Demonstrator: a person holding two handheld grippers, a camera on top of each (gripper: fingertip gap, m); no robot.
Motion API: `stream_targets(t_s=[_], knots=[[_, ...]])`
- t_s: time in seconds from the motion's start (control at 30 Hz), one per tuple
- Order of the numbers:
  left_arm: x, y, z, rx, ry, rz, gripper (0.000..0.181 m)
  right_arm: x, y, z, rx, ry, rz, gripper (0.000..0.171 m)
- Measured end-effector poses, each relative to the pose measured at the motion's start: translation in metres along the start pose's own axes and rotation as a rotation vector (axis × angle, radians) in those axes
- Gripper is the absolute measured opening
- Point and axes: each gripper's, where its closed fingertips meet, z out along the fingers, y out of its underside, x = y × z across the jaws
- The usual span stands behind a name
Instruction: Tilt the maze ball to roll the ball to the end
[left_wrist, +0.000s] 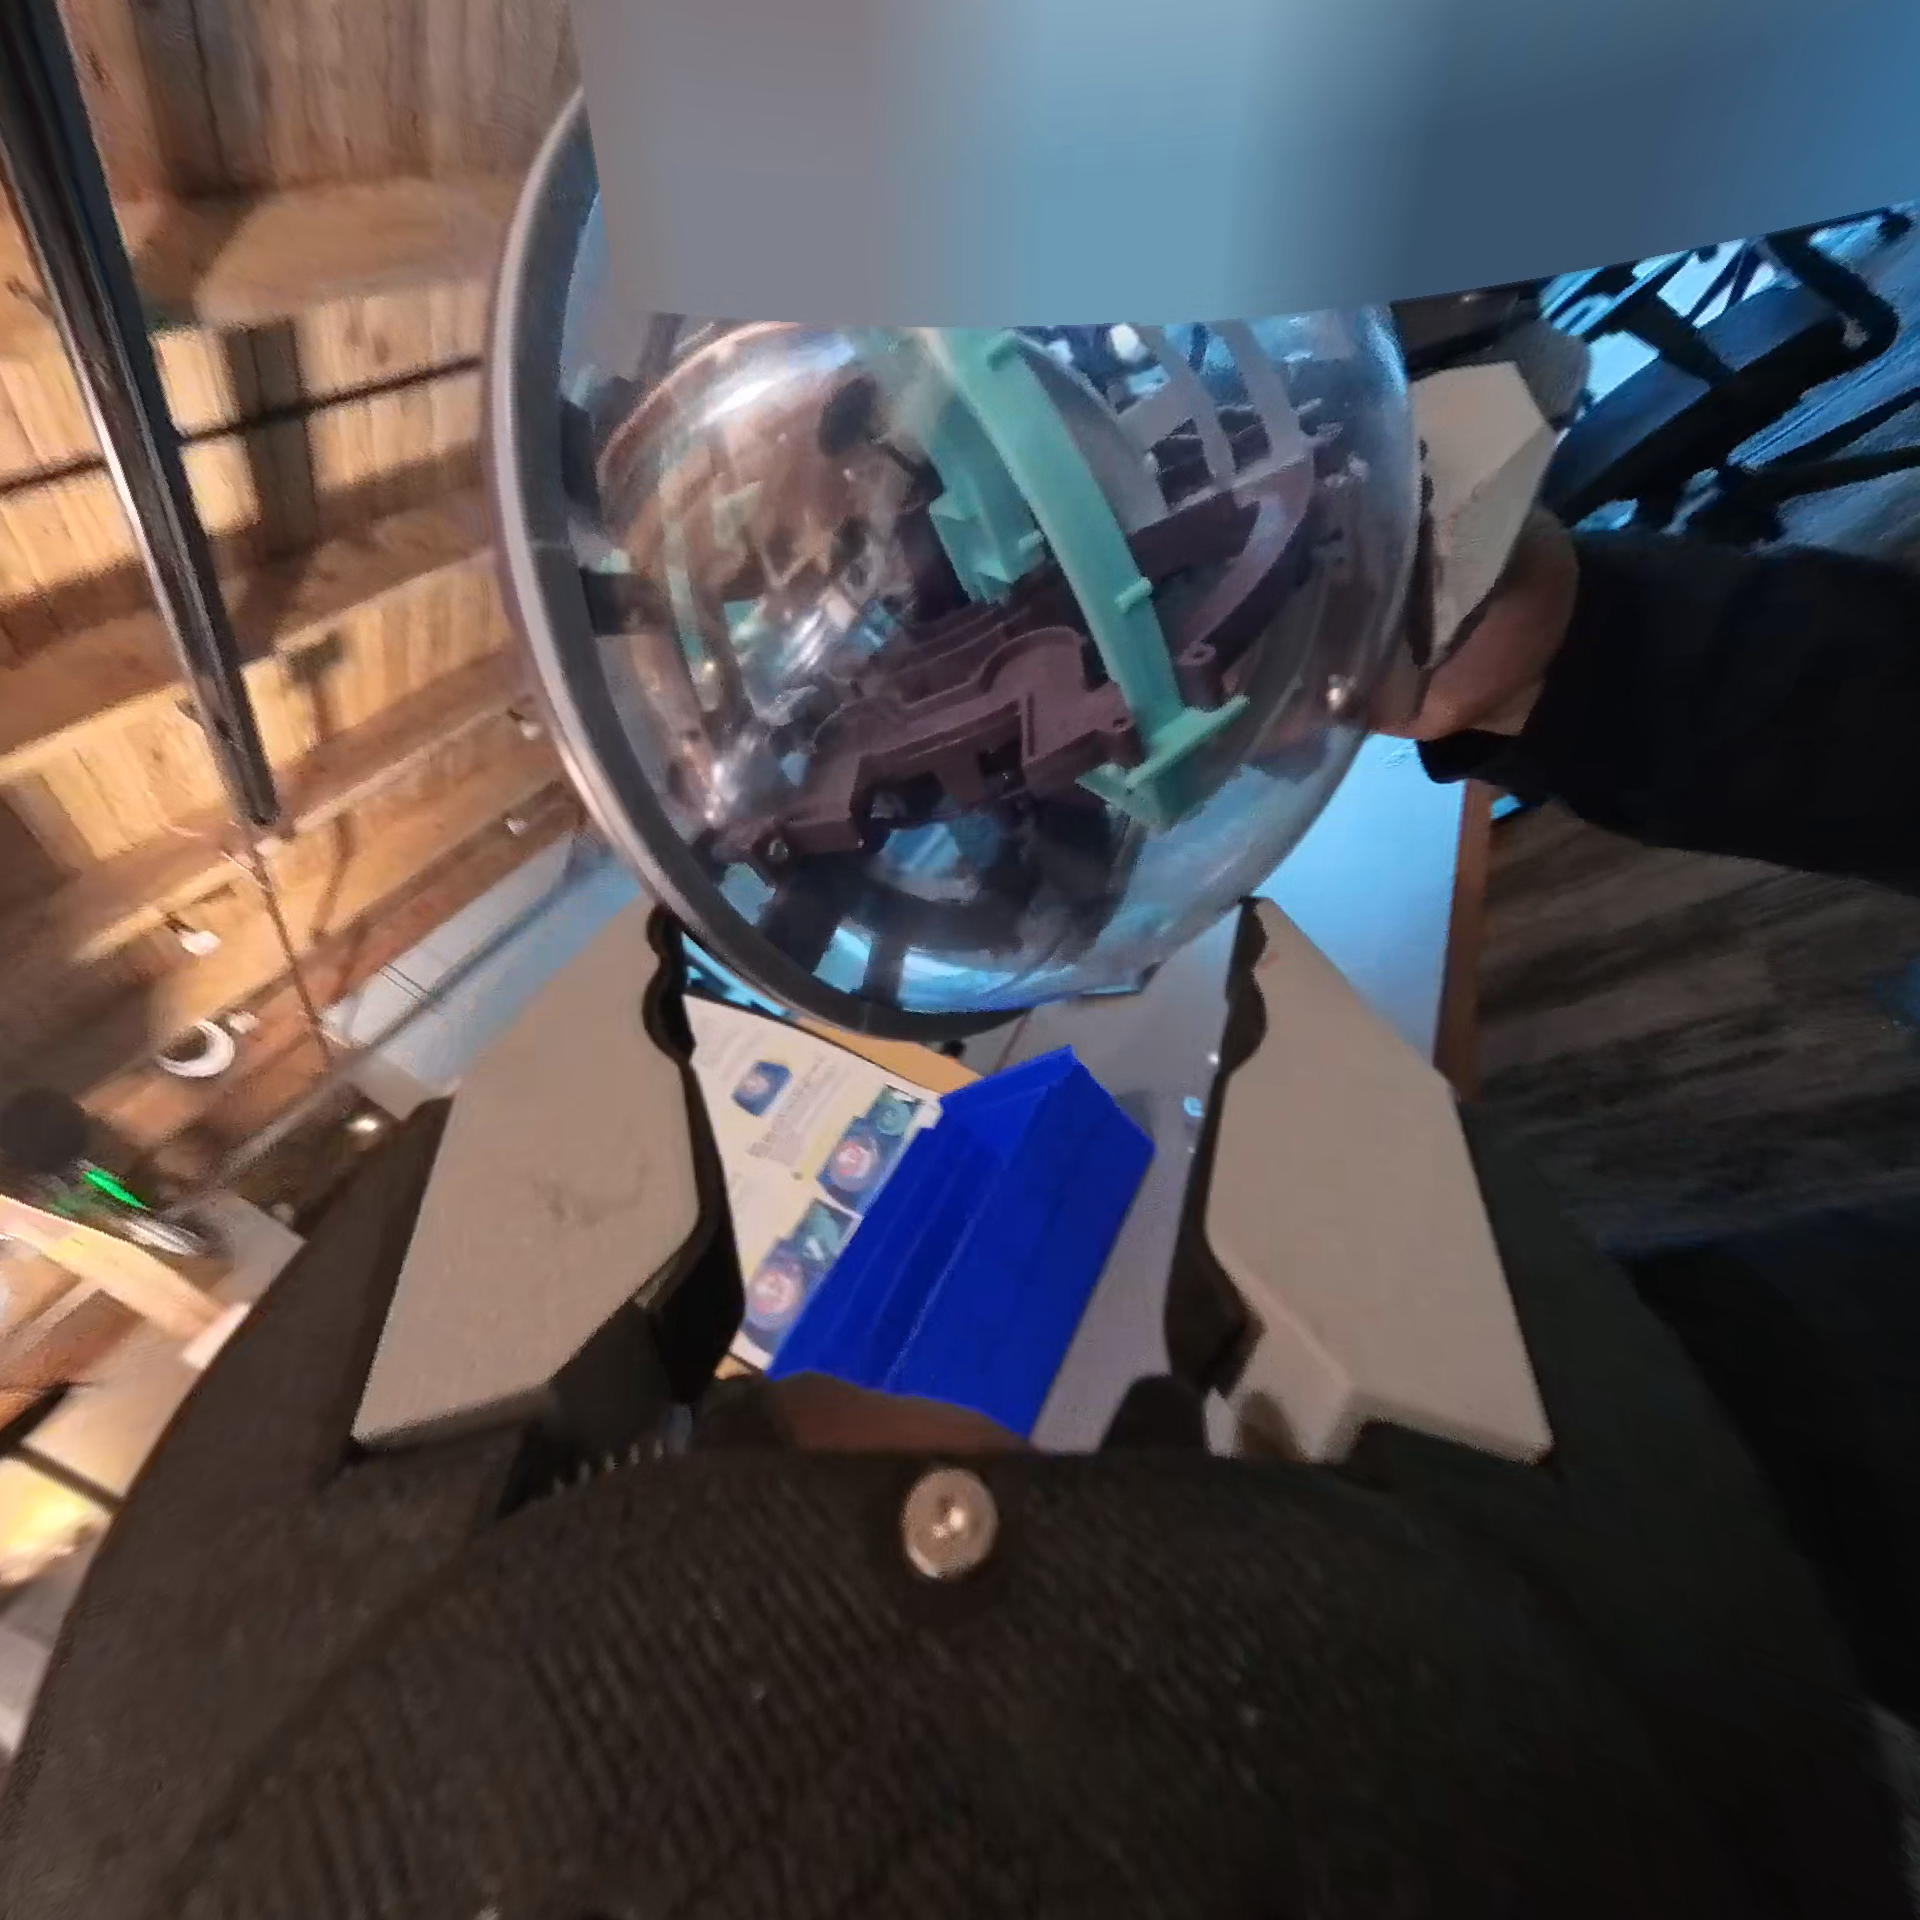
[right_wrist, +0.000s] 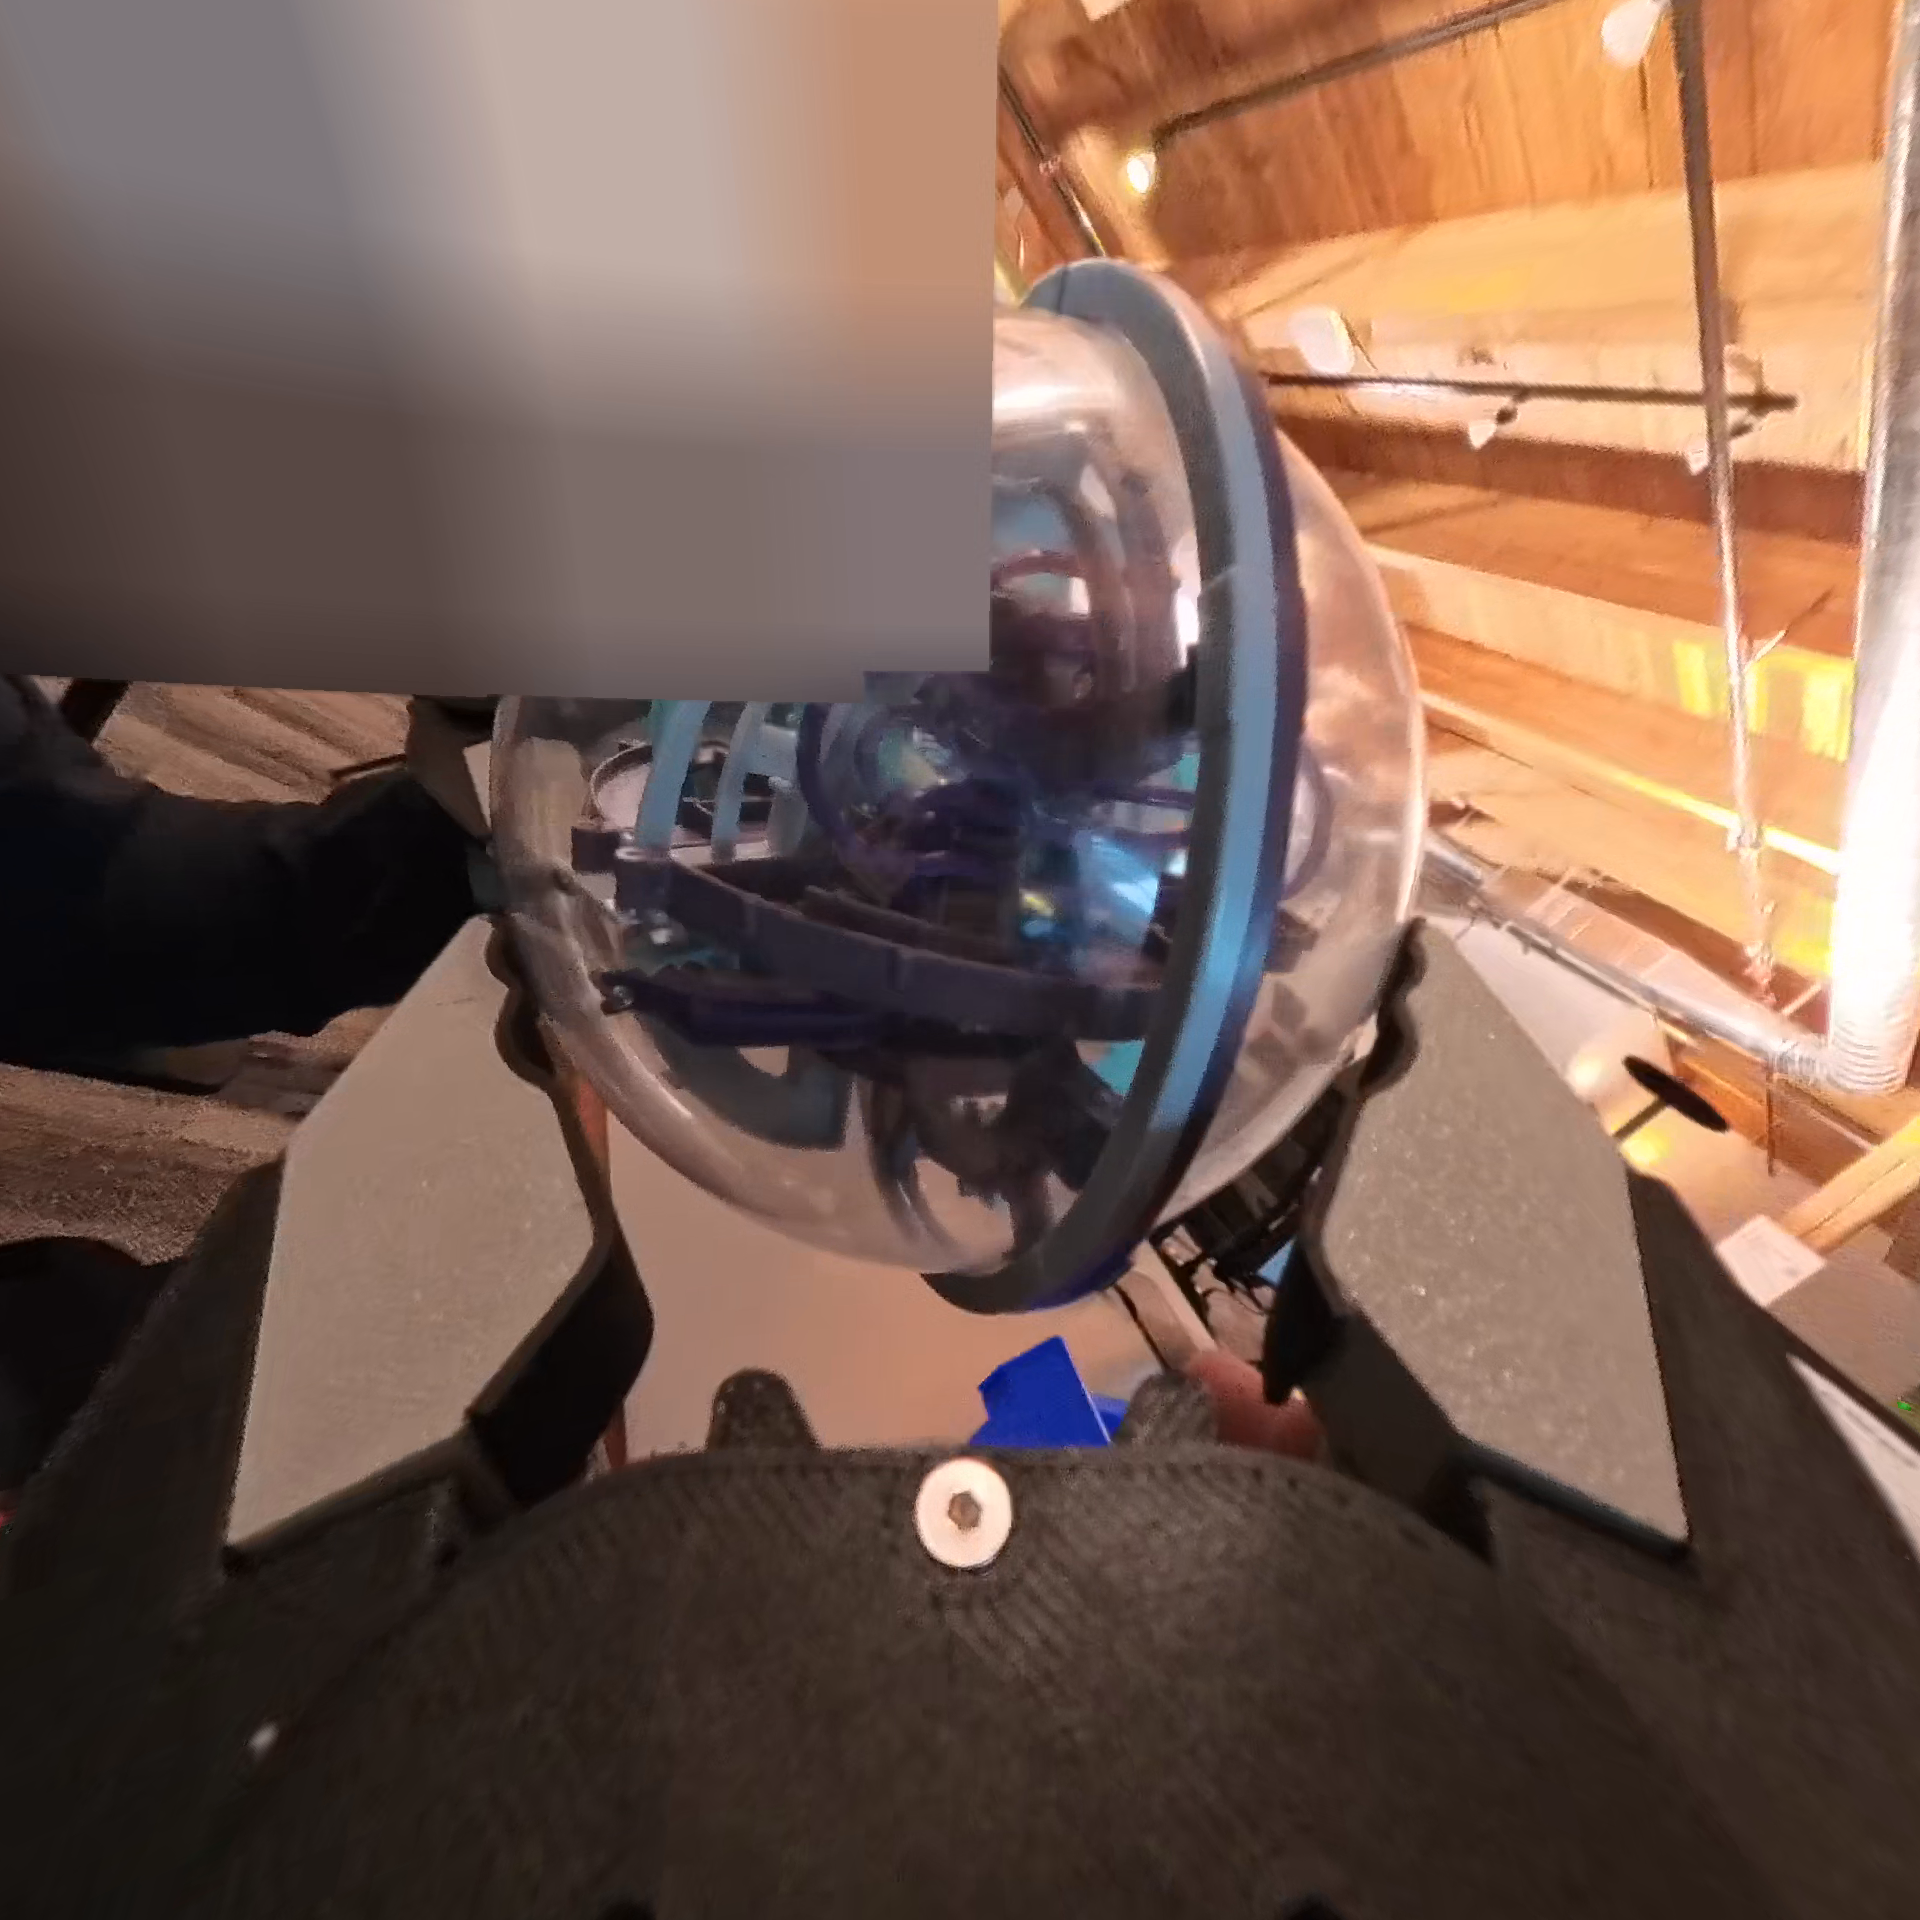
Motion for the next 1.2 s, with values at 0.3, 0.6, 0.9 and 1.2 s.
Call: stream_targets(t_s=[0.3, 0.6, 0.9, 1.2], knots=[[-0.002, 0.011, 0.004, -0.025, 0.019, -0.054, 0.102, 0.005, 0.010, 0.003, -0.037, 0.006, 0.040, 0.153], [-0.002, 0.024, 0.008, -0.057, 0.035, -0.087, 0.101, 0.009, 0.022, 0.004, -0.062, -0.001, 0.078, 0.153], [-0.002, 0.031, 0.009, -0.087, 0.046, -0.102, 0.100, 0.011, 0.031, 0.004, -0.101, -0.008, 0.106, 0.153], [0.000, 0.064, 0.017, -0.186, 0.102, -0.229, 0.097, 0.019, 0.067, 0.005, -0.200, -0.027, 0.240, 0.153]])
